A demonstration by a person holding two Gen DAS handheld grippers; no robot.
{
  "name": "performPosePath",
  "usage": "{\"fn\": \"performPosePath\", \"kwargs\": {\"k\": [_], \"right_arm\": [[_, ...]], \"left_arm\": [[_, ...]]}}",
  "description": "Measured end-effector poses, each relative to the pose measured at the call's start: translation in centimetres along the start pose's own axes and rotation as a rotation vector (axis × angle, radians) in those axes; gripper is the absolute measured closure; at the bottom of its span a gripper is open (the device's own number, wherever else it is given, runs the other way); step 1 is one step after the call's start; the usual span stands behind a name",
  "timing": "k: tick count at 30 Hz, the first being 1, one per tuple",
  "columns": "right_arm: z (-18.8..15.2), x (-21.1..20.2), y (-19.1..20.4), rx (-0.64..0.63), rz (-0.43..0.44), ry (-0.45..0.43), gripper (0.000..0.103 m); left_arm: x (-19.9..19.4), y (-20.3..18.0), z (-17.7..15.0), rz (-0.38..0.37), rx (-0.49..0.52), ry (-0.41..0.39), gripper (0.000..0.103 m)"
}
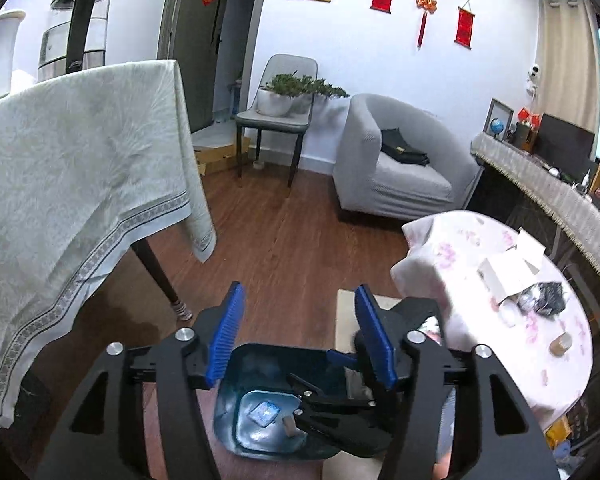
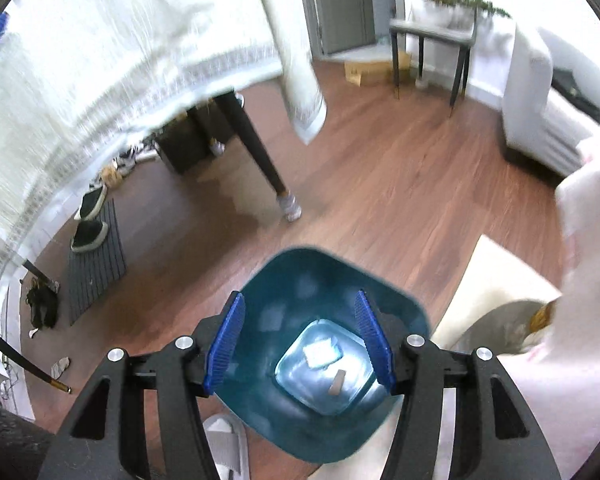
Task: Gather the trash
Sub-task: 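Open the left tool then the right tool to drop both items into the bin, then move both tools back over the table toward the white boxes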
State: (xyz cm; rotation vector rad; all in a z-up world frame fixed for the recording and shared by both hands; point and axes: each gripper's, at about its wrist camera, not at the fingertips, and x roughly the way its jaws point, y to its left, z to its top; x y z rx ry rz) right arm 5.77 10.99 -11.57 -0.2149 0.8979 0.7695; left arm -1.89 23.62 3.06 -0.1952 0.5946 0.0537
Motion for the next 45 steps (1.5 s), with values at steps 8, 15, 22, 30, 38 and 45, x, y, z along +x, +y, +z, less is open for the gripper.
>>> {"fn": "performPosePath", "kwargs": {"k": [8,15,22,30,38,45], "right_arm": [[1.8,-8.9,-4.2,-0.002,-0.075,-0.133,0.045],[1.2,-15.0,-9.5,0.045,-0.164,-0.201,0.043],[-0.9,-19.9,-14.5,0.034,-0.305,-0.217,0.038],[-4.9,-25.4,-22.2,0.142,-0.383,-0.234,0.028],[-8.3,-28.1,-26.9,0.255,-0.364,-0.261,0.023],[-10.4,-29.4,-28.6,0.282,-0.373,-0.262,0.021]], "left_arm": [[0.0,-2.3,1.9,-0.044,-0.029,-0.045,0.029],[2.0,-5.9,2.1,-0.069,-0.011,-0.019,0.024],[4.5,-11.5,1.7,-0.143,0.038,0.025,0.017],[8.2,-17.8,0.3,-0.237,0.068,0.091,0.013],[11.4,-23.4,-1.3,-0.302,0.047,0.141,0.010],[14.4,-26.3,-2.4,-0.298,0.042,0.203,0.008]]}}
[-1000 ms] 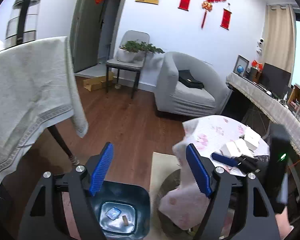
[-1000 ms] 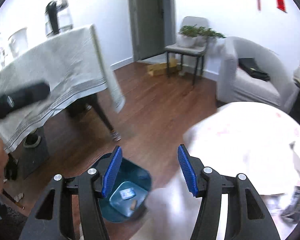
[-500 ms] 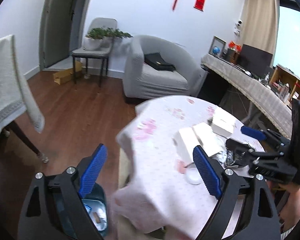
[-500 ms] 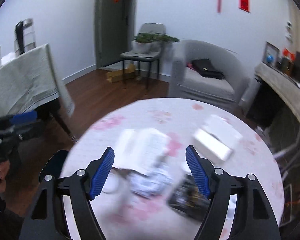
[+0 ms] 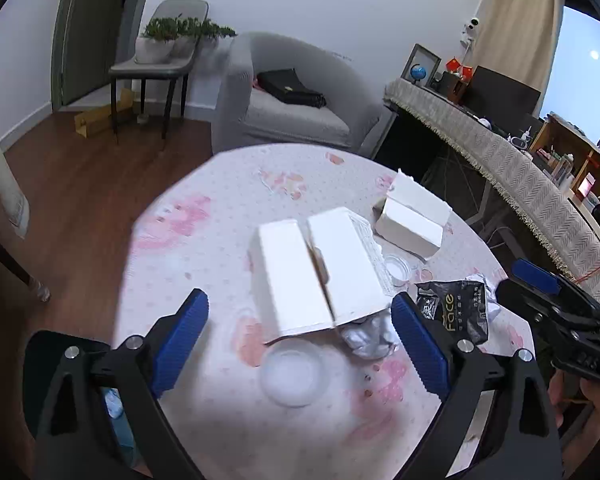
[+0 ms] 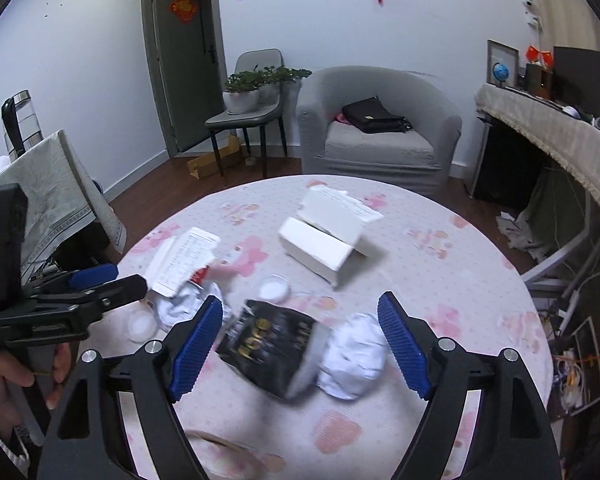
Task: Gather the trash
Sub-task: 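Move both tools back over the table toward the white boxes, then grasp the white paper box with the left tool while the right tool grasps the white receipt box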
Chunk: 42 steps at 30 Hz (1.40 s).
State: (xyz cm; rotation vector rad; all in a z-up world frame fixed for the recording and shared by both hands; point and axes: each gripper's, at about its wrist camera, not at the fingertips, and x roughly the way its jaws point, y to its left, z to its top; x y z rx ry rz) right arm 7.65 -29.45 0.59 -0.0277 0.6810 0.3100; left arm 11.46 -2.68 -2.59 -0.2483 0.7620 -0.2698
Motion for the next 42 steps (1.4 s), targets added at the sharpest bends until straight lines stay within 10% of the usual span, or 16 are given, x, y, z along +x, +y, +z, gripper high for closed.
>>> {"fn": "performPosePath", "kwargs": {"k": [13,29,42], "right_arm": [[0.7,1.1,-2.7,0.034,0.021,0.014,0.020],[3.6,5.3,-4.6,0.178,0.144,0.029,0.020],[4.9,9.7,-6.3,0.291,0.229,0.097,0.048]], "left_arm": [[2.8,0.1,1.6,-0.019,-0.038,0.028,0.008],[3.6,2.9,3.5,-0.070,-0.090,0.058,0.031],[3.2,2.3,3.4,-0.102,0.007,0.037,0.044]]}}
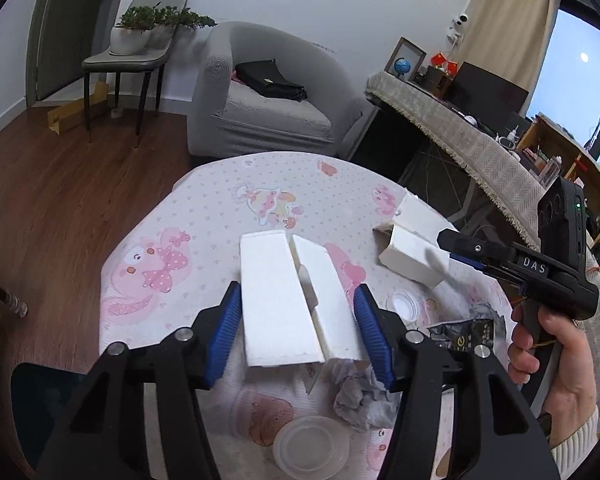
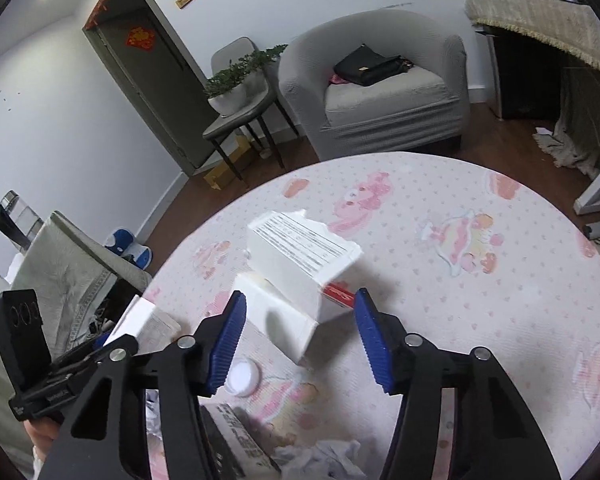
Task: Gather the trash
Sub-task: 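Grasp the white paper box with the left tool while the right tool grasps the white receipt box, then carry both white boxes over the teal bin with both tools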
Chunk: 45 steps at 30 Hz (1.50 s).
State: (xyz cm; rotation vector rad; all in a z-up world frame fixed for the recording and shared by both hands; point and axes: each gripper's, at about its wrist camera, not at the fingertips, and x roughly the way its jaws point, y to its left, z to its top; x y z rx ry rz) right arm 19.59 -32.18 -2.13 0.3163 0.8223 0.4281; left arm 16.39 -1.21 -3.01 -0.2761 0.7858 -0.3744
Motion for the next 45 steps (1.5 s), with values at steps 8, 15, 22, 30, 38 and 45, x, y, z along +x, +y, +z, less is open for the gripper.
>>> {"fn": "performPosePath", "kwargs": {"k": [8,15,22,30,38,45], "right_arm": [[-0.1,1.1,2.2,-0.092,0.002,0.023,0.091],[-0.3,-0.1,4.3,-0.158,-0.041,-0.020,0.103],[-0.5,-1.0,6.2,-0.200,-0.051,-0.052,0.103],[-1.2,-1.7,8.7,-0.227,-0.023,-0.060,0.103],[-2.6,-2.0,11.8,-0.251,0.009,-0.063,0.103],[-4.4,-1.5,15.7,-0.298,0.047,-0.055,0.103]], "left_arm": [[0.8,0.3,0.0,-0.009,-0.003,0.032,0.049],[0.0,0.0,-0.1,0.006,0.029,0.016,0.061],[-1.2,0.1,-0.6,0.009,0.030,-0.006,0.063],[-3.9,0.9,-0.8,0.022,0.018,-0.058,0.063],[-7.0,2.9,-1.5,0.082,-0.002,-0.081,0.063],[-10.4,5.2,-2.9,0.150,-0.004,-0.105,0.063]]}}
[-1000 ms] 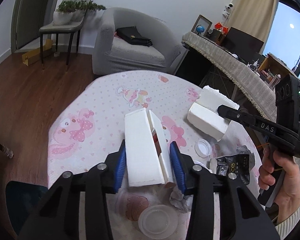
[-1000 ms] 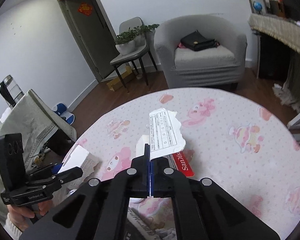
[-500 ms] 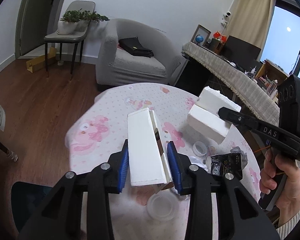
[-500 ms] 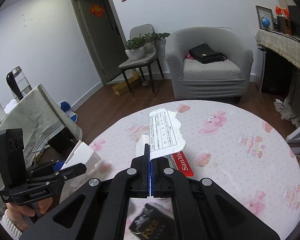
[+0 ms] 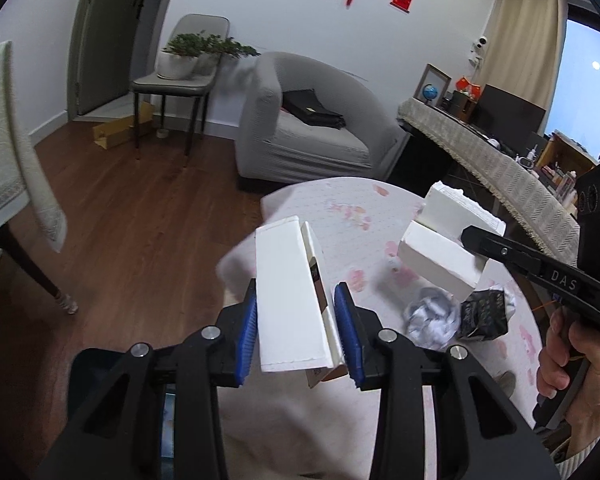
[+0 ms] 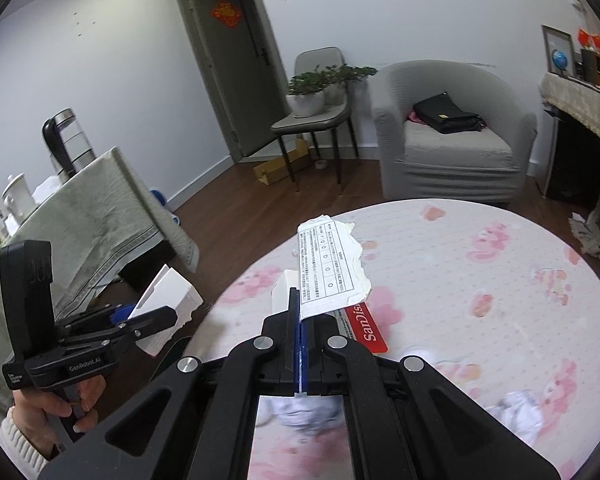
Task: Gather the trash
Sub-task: 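Carry both white boxes over the teal bin with both tools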
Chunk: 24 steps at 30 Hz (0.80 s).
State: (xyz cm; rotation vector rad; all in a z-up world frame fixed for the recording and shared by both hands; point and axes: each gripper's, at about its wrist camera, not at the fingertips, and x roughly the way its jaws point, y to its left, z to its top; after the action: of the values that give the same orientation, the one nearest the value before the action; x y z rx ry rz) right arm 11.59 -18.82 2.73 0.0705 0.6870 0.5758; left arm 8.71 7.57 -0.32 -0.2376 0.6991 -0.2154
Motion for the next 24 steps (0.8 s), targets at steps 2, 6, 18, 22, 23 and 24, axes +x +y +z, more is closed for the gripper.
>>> {"fn": "performPosePath", "kwargs": {"k": [2,6,18,22,23,24], "right_arm": [[0.0,0.2,0.9,0.004,0.011,-0.010,0.103],[-0.1,0.9,3.2,-0.019,0.030,-0.006,0.103],[-0.1,4.8,10.2,-0.075,0.108,0.018,0.103],[-0.3,6.6,12.6,-0.100,0.128,0.043,0.103],[-0.4,6.9,13.0,-0.105,0.131,0.048,0.103],[-0.5,7.4,13.6,-0.111,0.135,0.057,0.103]], "left_arm": [[-0.6,0.9,-0.3,0.018,-0.004,-0.003,0.063],[-1.4,2.9,-1.1,0.060,-0.013,0.004,0.063],[-3.3,9.2,-3.8,0.169,-0.031,0.054,0.063],[-2.9,11.2,-4.9,0.198,-0.043,0.100,0.063],[-2.8,11.7,-5.2,0.203,-0.044,0.113,0.063],[-2.7,12.2,-5.5,0.208,-0.045,0.128,0.063]]}}
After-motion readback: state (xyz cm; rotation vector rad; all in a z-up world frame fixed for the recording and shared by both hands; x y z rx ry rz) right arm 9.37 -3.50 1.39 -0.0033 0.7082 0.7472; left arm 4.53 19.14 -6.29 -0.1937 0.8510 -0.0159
